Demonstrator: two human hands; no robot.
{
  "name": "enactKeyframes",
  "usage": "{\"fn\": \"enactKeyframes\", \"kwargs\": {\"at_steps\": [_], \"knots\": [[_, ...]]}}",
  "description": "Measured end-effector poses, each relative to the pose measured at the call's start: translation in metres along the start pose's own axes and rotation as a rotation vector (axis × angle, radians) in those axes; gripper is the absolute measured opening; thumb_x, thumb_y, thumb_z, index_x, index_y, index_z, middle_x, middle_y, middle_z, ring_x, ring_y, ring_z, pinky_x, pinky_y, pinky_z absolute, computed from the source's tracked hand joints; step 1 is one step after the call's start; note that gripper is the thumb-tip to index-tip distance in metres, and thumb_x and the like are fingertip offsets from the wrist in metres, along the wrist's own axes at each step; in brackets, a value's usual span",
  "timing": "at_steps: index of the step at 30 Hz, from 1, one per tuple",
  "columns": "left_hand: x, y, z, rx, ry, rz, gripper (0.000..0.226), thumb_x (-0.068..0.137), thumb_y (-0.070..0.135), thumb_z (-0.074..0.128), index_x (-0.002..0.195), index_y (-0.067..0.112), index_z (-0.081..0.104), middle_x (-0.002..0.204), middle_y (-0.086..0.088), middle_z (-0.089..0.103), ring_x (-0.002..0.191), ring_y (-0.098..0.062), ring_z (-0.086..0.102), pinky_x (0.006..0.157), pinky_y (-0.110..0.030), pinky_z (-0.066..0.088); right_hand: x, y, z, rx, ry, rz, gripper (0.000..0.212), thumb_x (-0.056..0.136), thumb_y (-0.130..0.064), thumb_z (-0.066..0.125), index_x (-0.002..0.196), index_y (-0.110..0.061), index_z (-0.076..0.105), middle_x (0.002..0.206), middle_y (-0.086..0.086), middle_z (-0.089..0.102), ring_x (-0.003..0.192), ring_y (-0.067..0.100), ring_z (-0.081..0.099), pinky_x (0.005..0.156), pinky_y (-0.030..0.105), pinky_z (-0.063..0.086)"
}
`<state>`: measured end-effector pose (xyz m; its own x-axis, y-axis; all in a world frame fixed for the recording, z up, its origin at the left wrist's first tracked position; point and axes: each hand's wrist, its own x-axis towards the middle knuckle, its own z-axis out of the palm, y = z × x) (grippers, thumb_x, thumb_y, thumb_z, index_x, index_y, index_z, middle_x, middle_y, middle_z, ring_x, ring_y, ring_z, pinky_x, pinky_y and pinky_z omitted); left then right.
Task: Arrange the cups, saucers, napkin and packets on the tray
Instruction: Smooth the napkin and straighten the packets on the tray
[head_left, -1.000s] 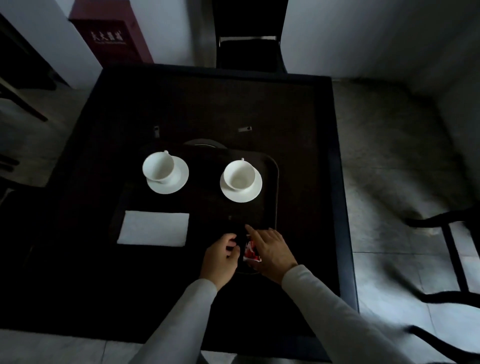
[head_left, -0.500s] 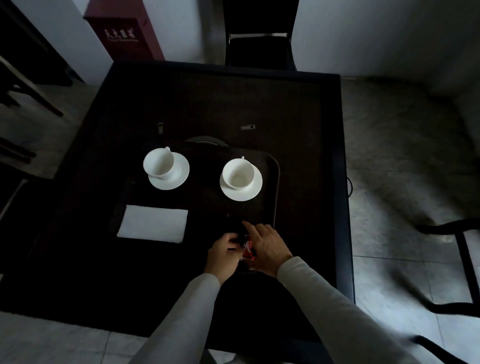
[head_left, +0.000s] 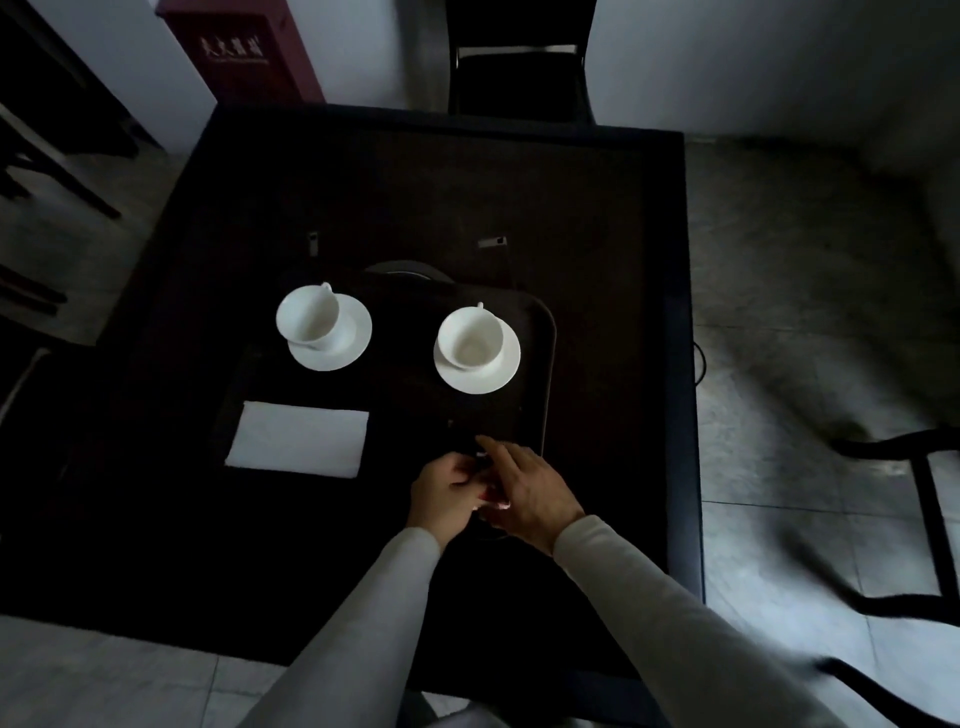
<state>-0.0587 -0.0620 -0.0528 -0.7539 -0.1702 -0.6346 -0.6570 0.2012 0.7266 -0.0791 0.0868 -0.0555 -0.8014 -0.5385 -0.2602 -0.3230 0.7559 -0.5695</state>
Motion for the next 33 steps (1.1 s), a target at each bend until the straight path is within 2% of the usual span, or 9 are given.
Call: {"fn": "enactKeyframes", "kwargs": {"at_steps": [3,5,8,10,16,19,23,28,33], "knots": [[0.001,0.005,-0.004,-0.159,0.036,-0.064,0.012,0.084,0.011,0.078,0.096,0.011,0.075,0.09,-0.012,0.079,0.087,-0.026,0.076,0.083,-0.038,0.061,0.002,-0.001,-0.002,0.103,0.002,0.049,0.083,0.075,-0.03,0.084,0.144,-0.016,0.041,0.133,0.012,0.06,0.116,0.033,0.062,0.095,0.035,0.049],[-0.001,0.007,-0.007,-0.253,0.016,-0.101,0.012,0.086,0.008,0.075,0.097,0.006,0.075,0.081,-0.01,0.079,0.079,-0.024,0.076,0.073,-0.033,0.062,0.003,-0.001,-0.004,0.116,-0.011,0.073,0.076,0.072,-0.032,0.086,0.134,-0.018,0.044,0.122,0.011,0.063,0.105,0.033,0.066,0.087,0.035,0.051],[-0.005,0.008,-0.011,-0.32,0.004,-0.123,0.007,0.087,0.005,0.074,0.094,0.008,0.074,0.071,-0.002,0.079,0.069,-0.015,0.076,0.059,-0.023,0.059,0.006,-0.001,-0.007,0.113,-0.035,0.052,0.074,0.069,-0.034,0.089,0.129,-0.012,0.052,0.124,0.01,0.065,0.11,0.032,0.064,0.092,0.037,0.052],[-0.006,0.006,-0.012,-0.321,0.023,-0.127,0.01,0.086,0.004,0.074,0.096,0.007,0.073,0.07,-0.001,0.079,0.069,-0.013,0.076,0.062,-0.025,0.061,0.006,-0.002,-0.01,0.124,-0.048,0.019,0.071,0.068,-0.035,0.09,0.125,-0.01,0.059,0.133,0.011,0.063,0.119,0.031,0.062,0.099,0.036,0.051],[-0.004,-0.001,-0.013,-0.139,0.047,-0.064,0.014,0.082,0.013,0.078,0.084,0.027,0.077,0.083,0.001,0.08,0.085,-0.016,0.077,0.084,-0.036,0.061,0.006,-0.001,-0.01,0.064,-0.053,-0.015,0.048,0.074,-0.027,0.086,0.112,-0.006,0.065,0.13,0.013,0.061,0.116,0.034,0.062,0.096,0.038,0.051],[-0.004,0.001,-0.014,0.046,0.074,0.013,0.021,0.083,0.012,0.077,0.101,0.024,0.078,0.088,0.014,0.074,0.09,-0.008,0.072,0.081,-0.02,0.055,0.008,-0.001,-0.011,-0.039,-0.071,-0.024,0.054,0.07,-0.034,0.088,0.113,-0.008,0.067,0.134,0.011,0.062,0.13,0.033,0.051,0.107,0.036,0.042],[-0.004,0.001,-0.014,0.202,0.103,0.065,0.025,0.088,0.009,0.071,0.111,0.016,0.077,0.08,0.024,0.065,0.081,0.004,0.065,0.069,-0.003,0.042,0.006,0.0,-0.01,-0.102,-0.072,0.013,0.068,0.07,-0.039,0.087,0.127,-0.01,0.064,0.14,0.012,0.058,0.126,0.035,0.052,0.106,0.039,0.043],[-0.004,0.001,-0.013,0.172,0.06,0.011,0.03,0.09,0.008,0.068,0.119,0.016,0.074,0.11,-0.003,0.076,0.101,-0.016,0.07,0.095,-0.029,0.054,0.006,-0.004,-0.007,-0.1,-0.037,0.027,0.055,0.075,-0.038,0.083,0.119,-0.011,0.066,0.124,0.009,0.065,0.114,0.032,0.056,0.097,0.039,0.047],[-0.003,0.001,-0.012,0.124,0.029,-0.008,0.032,0.09,0.008,0.065,0.118,0.018,0.076,0.107,-0.002,0.077,0.101,-0.016,0.071,0.099,-0.039,0.055,0.005,-0.008,-0.008,-0.107,-0.006,0.04,0.052,0.078,-0.044,0.079,0.115,-0.01,0.066,0.12,0.01,0.065,0.109,0.034,0.057,0.093,0.042,0.049]]}}
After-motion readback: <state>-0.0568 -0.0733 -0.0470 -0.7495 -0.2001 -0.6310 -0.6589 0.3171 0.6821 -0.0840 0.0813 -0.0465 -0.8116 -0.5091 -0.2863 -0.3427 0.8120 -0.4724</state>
